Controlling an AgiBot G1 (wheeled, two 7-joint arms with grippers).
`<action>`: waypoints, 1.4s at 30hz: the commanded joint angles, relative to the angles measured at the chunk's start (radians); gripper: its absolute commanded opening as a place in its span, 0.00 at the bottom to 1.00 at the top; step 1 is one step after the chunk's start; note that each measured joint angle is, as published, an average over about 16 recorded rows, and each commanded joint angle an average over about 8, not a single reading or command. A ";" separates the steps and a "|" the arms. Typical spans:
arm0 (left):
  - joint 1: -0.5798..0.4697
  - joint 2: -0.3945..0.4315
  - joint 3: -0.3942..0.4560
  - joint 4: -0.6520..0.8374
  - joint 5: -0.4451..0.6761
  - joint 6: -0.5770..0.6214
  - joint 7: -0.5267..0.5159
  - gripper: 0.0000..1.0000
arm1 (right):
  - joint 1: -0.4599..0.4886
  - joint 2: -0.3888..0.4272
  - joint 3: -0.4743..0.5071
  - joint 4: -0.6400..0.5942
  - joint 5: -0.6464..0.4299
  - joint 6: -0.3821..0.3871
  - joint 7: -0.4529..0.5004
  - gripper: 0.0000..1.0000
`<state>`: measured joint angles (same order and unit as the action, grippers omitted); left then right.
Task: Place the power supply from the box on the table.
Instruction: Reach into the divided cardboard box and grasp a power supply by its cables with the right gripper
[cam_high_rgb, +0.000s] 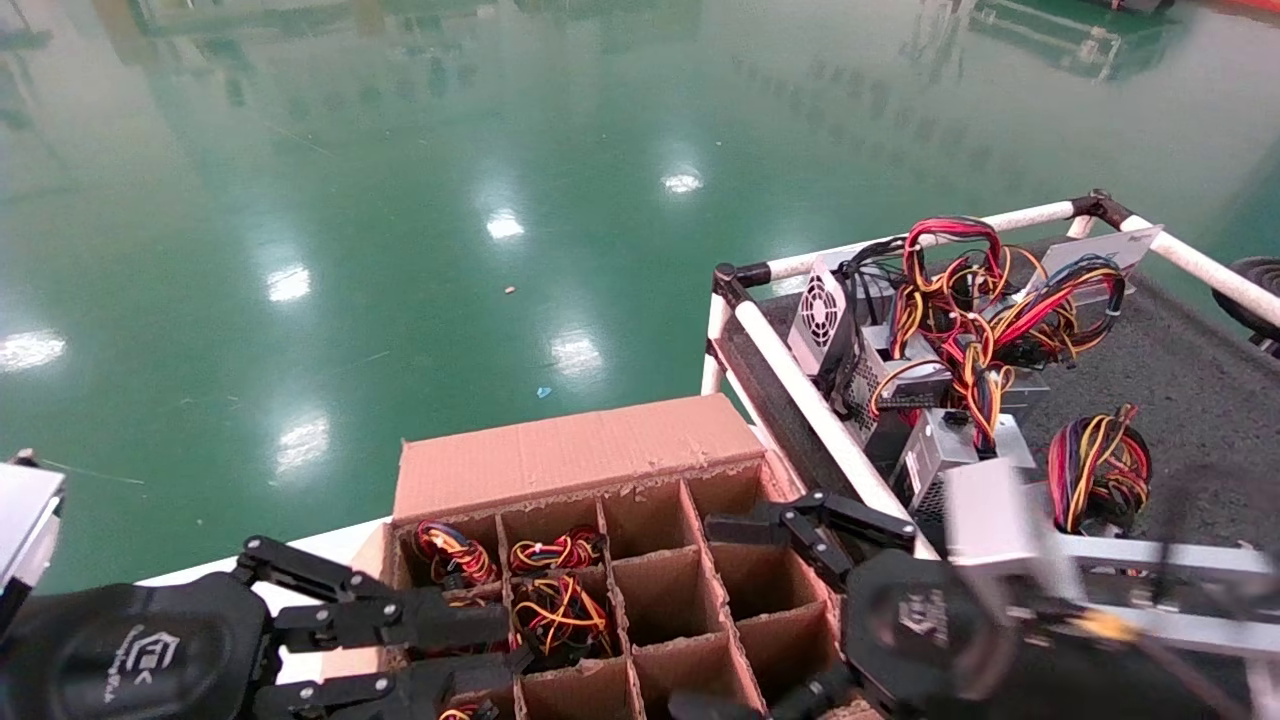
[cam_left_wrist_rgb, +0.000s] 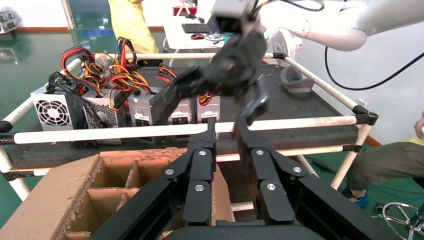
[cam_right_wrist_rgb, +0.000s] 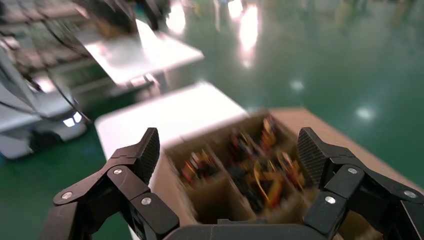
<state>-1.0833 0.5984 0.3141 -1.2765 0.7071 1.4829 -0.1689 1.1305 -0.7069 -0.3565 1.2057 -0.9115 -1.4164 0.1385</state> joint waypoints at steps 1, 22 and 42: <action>0.000 0.000 0.000 0.000 0.000 0.000 0.000 1.00 | 0.016 -0.021 -0.021 -0.026 -0.053 0.024 -0.008 1.00; 0.000 0.000 0.001 0.000 -0.001 0.000 0.000 1.00 | 0.044 -0.109 -0.125 -0.113 -0.224 0.012 -0.070 1.00; 0.000 -0.001 0.002 0.000 -0.001 0.000 0.001 1.00 | 0.102 -0.287 -0.237 -0.063 -0.461 0.236 0.171 1.00</action>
<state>-1.0838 0.5979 0.3157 -1.2763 0.7061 1.4824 -0.1681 1.2305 -0.9881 -0.5903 1.1407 -1.3613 -1.1922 0.3000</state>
